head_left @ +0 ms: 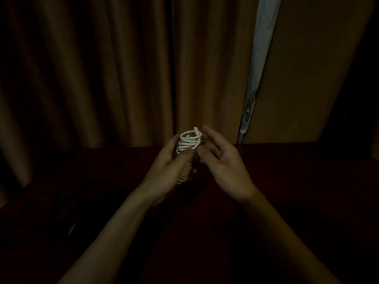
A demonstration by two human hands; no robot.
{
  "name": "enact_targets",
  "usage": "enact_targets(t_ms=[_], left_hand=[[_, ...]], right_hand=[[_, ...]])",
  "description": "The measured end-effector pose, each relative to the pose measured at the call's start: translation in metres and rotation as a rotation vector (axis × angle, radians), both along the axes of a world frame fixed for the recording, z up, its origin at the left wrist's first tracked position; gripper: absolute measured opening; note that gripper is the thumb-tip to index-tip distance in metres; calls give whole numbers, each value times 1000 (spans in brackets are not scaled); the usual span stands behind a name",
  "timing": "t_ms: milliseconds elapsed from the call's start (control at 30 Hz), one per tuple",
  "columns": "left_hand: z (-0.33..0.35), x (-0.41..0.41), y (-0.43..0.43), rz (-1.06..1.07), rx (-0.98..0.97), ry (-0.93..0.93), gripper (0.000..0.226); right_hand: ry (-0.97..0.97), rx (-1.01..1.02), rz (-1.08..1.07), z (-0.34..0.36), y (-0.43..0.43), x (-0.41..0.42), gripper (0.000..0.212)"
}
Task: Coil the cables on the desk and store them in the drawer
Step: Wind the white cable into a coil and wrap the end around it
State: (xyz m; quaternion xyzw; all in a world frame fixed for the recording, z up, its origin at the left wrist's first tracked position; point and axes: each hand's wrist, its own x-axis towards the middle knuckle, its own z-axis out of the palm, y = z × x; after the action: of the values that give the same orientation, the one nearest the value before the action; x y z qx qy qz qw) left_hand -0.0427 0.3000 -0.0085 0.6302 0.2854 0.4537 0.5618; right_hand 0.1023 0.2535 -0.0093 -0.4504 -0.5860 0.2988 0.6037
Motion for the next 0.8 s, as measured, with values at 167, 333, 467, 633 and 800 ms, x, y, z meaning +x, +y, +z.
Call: enact_targets(t_ms=[167, 333, 467, 633, 800], left_hand=[[-3, -2, 2, 39, 81, 18, 42], [3, -6, -4, 88, 95, -43, 45], [16, -16, -20, 130, 112, -66, 41], [42, -41, -66, 164, 147, -46, 39], [61, -68, -127, 194, 192, -2, 41]], right_hand=[[20, -50, 14, 4, -3, 3, 59], [111, -117, 44, 11, -18, 4, 56], [90, -153, 45, 15, -38, -5, 61], [-73, -133, 43, 37, -79, -31, 63], [-240, -12, 3, 50, -132, -69, 57]])
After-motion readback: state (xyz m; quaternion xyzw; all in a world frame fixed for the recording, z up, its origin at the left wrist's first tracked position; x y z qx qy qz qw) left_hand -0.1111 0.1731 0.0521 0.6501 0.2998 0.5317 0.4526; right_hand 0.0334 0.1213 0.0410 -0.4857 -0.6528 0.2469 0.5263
